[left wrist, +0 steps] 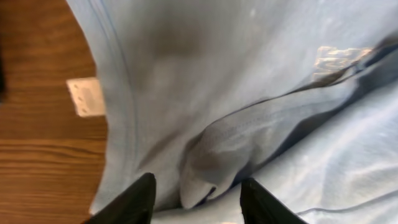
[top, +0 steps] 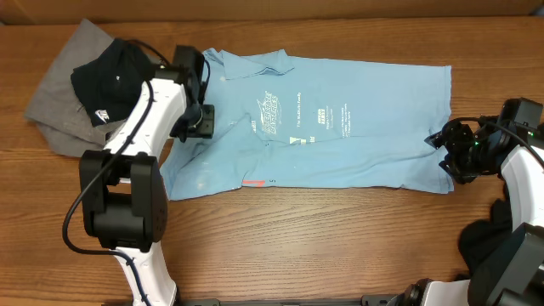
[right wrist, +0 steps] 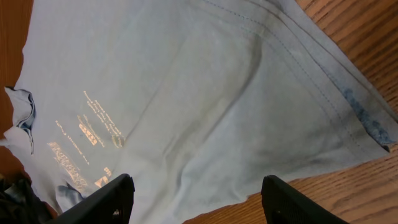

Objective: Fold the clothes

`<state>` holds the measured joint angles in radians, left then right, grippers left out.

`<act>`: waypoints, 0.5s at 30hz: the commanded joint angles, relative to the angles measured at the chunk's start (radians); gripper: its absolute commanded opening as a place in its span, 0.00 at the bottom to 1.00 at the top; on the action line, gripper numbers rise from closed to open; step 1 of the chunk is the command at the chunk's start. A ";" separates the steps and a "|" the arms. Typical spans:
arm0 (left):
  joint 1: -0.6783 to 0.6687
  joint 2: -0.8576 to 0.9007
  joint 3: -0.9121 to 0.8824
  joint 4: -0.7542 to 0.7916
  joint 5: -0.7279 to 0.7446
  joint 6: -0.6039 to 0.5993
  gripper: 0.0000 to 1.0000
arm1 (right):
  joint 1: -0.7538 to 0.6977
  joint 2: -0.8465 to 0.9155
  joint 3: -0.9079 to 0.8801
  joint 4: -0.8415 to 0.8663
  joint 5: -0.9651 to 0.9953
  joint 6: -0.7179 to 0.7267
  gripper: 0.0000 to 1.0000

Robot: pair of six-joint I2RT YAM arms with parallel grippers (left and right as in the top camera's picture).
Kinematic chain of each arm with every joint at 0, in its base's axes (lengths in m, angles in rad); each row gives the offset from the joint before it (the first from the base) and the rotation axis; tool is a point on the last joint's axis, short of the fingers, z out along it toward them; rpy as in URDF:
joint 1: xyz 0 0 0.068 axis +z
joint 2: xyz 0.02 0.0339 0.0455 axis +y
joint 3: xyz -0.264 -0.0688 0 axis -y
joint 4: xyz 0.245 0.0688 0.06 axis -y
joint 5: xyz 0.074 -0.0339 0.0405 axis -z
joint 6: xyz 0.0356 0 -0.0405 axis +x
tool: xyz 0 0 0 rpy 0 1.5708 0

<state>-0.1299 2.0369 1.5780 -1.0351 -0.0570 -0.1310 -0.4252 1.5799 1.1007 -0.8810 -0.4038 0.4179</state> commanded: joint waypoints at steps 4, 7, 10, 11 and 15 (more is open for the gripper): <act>0.006 0.003 -0.097 0.058 0.066 -0.035 0.40 | 0.002 0.001 0.020 0.004 -0.009 -0.006 0.69; 0.006 0.003 -0.100 0.057 0.066 -0.042 0.27 | 0.002 0.001 0.019 0.003 -0.009 -0.007 0.69; 0.006 0.003 -0.100 0.057 0.066 -0.041 0.10 | 0.002 0.001 0.019 0.003 -0.009 -0.007 0.69; 0.006 0.003 -0.100 0.056 0.066 -0.041 0.06 | 0.002 0.001 0.019 0.003 -0.009 -0.007 0.69; 0.006 0.003 -0.098 0.048 0.064 -0.040 0.04 | 0.002 0.001 0.019 0.003 -0.009 -0.007 0.69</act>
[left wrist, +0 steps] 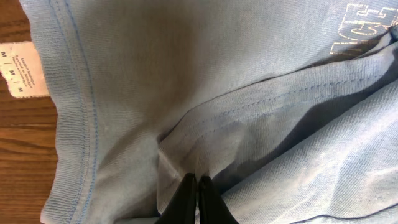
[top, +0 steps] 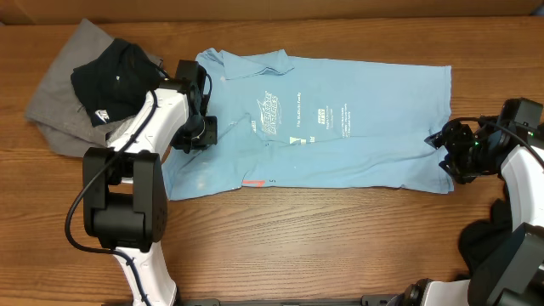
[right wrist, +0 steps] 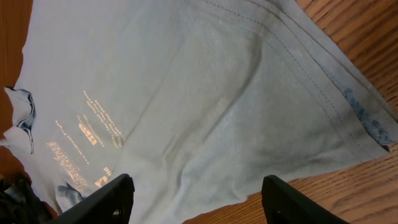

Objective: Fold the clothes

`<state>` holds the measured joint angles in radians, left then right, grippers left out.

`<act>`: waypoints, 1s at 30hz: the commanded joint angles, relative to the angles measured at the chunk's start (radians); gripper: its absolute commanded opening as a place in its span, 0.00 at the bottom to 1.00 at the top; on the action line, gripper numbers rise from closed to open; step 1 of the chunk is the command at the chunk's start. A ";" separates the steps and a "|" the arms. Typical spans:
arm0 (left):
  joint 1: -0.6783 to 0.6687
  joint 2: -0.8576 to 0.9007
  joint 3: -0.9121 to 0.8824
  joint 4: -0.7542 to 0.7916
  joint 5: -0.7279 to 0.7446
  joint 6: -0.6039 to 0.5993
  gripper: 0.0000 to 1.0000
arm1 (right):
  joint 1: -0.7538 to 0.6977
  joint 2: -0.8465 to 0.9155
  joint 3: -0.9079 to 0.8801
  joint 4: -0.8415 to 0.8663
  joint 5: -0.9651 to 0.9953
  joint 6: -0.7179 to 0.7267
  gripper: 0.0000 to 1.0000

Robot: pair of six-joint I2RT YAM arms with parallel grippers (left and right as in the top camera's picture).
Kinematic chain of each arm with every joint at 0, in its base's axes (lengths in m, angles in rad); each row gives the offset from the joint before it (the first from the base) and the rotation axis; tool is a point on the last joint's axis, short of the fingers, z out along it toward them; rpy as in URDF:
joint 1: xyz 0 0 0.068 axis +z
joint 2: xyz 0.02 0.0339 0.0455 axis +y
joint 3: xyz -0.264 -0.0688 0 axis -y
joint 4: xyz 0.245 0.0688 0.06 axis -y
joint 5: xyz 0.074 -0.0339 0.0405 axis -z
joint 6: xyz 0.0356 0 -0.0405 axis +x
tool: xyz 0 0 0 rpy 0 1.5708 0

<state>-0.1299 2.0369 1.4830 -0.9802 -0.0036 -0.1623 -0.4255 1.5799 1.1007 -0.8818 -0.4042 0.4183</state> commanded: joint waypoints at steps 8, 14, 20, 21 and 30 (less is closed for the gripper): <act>0.007 0.003 0.136 -0.117 -0.068 -0.006 0.04 | 0.002 0.001 0.019 0.005 -0.008 -0.007 0.69; 0.007 0.003 0.229 -0.114 -0.071 0.002 0.04 | 0.002 0.001 0.019 0.005 -0.008 -0.007 0.69; 0.007 0.003 0.225 -0.113 -0.114 0.002 0.11 | 0.002 0.001 0.019 0.005 -0.008 -0.007 0.69; 0.007 0.003 0.225 -0.113 -0.134 0.001 0.09 | 0.002 0.001 0.019 0.006 -0.008 -0.007 0.69; 0.008 0.003 0.225 -0.069 -0.194 0.001 0.09 | 0.002 0.001 0.019 0.007 -0.008 -0.007 0.69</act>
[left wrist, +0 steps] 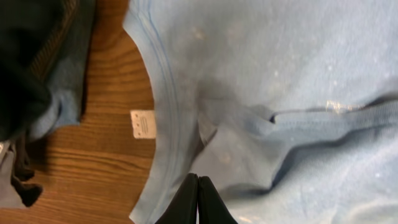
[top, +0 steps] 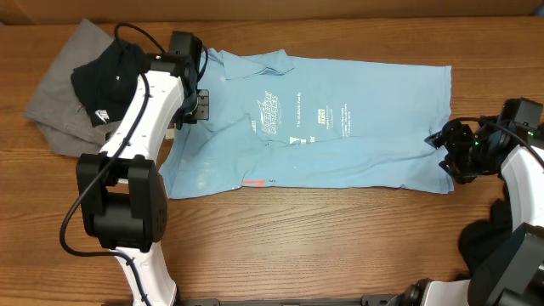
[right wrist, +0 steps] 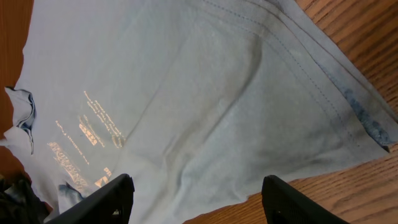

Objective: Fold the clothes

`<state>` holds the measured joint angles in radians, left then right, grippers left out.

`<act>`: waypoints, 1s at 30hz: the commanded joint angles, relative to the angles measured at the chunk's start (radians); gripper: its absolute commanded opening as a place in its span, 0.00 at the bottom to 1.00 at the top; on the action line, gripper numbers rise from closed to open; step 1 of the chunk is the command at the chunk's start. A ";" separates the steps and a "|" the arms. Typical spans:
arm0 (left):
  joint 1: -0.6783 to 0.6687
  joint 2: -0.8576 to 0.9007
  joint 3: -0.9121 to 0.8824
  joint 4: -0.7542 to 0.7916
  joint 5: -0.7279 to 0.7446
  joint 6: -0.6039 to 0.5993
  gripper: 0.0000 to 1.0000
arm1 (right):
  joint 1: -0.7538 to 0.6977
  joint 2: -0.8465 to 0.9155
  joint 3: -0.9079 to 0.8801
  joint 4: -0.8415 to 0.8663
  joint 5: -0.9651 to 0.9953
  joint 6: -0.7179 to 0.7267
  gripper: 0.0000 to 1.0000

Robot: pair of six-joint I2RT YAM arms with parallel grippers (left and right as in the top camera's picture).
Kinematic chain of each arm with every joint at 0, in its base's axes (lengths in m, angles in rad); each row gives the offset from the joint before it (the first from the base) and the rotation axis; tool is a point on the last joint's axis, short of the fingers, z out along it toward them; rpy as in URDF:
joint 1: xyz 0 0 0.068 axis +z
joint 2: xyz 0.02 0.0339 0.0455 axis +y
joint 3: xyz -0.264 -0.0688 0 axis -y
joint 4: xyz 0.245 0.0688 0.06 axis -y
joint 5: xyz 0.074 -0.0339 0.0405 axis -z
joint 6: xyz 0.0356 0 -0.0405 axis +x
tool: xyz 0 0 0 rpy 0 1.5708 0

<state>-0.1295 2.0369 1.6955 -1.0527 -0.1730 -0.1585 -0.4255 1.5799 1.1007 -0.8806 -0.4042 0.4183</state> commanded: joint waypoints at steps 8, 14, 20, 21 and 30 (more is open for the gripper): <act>0.013 0.003 -0.107 0.093 0.014 -0.003 0.67 | 0.002 0.001 0.019 0.003 -0.008 -0.007 0.69; 0.023 0.003 -0.162 0.156 0.036 -0.003 0.59 | 0.002 0.001 0.019 0.003 -0.009 -0.007 0.69; 0.027 0.003 -0.163 0.198 0.036 -0.002 0.10 | 0.002 0.001 0.019 -0.008 -0.009 -0.007 0.70; 0.027 0.003 -0.163 0.201 0.036 -0.002 0.05 | 0.002 0.001 0.019 -0.009 -0.009 -0.007 0.69; 0.034 0.003 -0.164 0.217 0.081 0.002 0.61 | 0.002 0.001 0.019 -0.008 -0.008 -0.007 0.69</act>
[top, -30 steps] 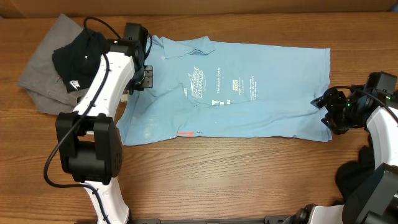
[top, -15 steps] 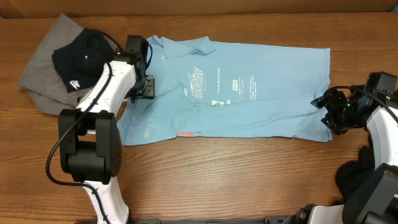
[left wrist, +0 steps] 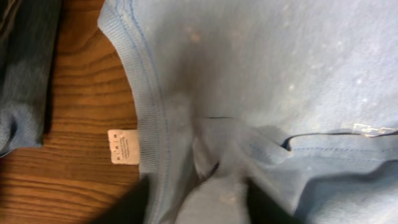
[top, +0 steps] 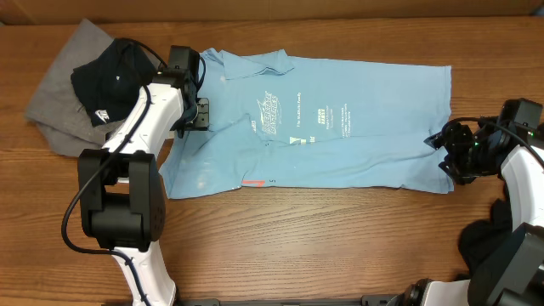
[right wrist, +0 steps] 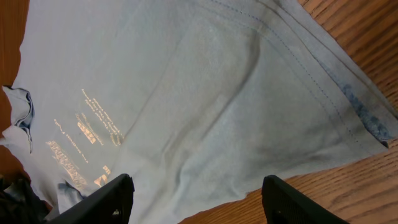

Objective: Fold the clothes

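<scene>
A light blue polo shirt [top: 340, 127] lies flat across the table, collar to the left and hem to the right. My left gripper [top: 192, 110] hangs over its left sleeve area. In the left wrist view the left gripper [left wrist: 199, 208] is open and blurred, with a raised fold of sleeve cloth [left wrist: 233, 146] between and ahead of the fingers. A white tag [left wrist: 122, 146] sticks out past the ribbed edge. My right gripper [top: 446, 155] is open over the shirt's near right hem corner [right wrist: 367, 127]; the right gripper [right wrist: 196, 202] holds nothing.
A grey garment [top: 59, 98] with a black garment [top: 110, 75] on top lies at the far left, next to my left arm. A dark cloth [top: 484, 236] sits by the right arm's base. Bare wood [top: 323, 238] runs along the front.
My left gripper was shut and higher above the sleeve; now it is open and closer to the cloth, slightly nearer the front. The shirt and right gripper have not moved.
My left gripper stood open around a bunched sleeve fold. Then it was shut on that fold. Then it was shut and higher, nearer the collar, with the fold lying flatter. Now it is open over it. The right gripper stayed open at the hem corner.
</scene>
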`<state>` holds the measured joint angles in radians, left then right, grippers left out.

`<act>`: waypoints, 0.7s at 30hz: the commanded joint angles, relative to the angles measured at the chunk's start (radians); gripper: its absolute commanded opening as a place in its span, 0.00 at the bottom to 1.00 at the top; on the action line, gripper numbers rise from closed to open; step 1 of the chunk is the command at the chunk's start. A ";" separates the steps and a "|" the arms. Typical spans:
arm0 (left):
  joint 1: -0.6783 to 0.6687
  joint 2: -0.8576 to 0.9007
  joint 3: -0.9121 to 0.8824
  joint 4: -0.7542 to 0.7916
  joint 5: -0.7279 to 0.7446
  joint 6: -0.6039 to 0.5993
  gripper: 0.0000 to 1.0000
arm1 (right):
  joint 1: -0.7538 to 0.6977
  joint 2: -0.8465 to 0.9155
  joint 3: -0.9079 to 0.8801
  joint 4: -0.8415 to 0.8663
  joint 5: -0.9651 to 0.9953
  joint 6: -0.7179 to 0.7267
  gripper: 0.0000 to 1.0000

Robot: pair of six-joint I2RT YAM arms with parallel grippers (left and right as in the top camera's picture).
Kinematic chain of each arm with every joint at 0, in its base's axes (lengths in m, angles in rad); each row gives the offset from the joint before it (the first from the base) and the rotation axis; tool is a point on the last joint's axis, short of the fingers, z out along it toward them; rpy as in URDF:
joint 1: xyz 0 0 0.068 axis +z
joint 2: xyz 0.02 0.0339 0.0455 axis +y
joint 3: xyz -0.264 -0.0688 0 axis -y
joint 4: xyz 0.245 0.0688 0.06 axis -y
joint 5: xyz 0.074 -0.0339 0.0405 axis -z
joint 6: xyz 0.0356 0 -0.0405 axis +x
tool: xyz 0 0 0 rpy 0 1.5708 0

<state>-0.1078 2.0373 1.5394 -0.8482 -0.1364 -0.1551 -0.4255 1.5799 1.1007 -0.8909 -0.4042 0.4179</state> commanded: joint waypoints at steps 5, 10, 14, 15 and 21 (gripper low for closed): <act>0.012 0.003 -0.036 0.058 0.082 -0.002 0.45 | 0.002 0.001 0.019 0.002 -0.008 -0.007 0.70; 0.019 0.003 -0.048 0.063 0.082 -0.002 0.38 | 0.002 0.001 0.019 0.002 -0.008 -0.007 0.70; 0.026 0.003 -0.062 0.063 0.084 -0.002 0.31 | 0.002 0.001 0.019 0.001 -0.009 -0.007 0.69; 0.028 0.003 -0.062 0.063 0.089 -0.002 0.22 | 0.002 0.001 0.019 0.000 -0.009 -0.007 0.70; 0.038 -0.002 -0.026 0.029 0.093 0.002 0.04 | 0.002 0.001 0.019 -0.002 -0.009 -0.007 0.69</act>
<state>-0.0799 2.0373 1.4857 -0.8040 -0.0582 -0.1547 -0.4255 1.5799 1.1007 -0.8921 -0.4046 0.4179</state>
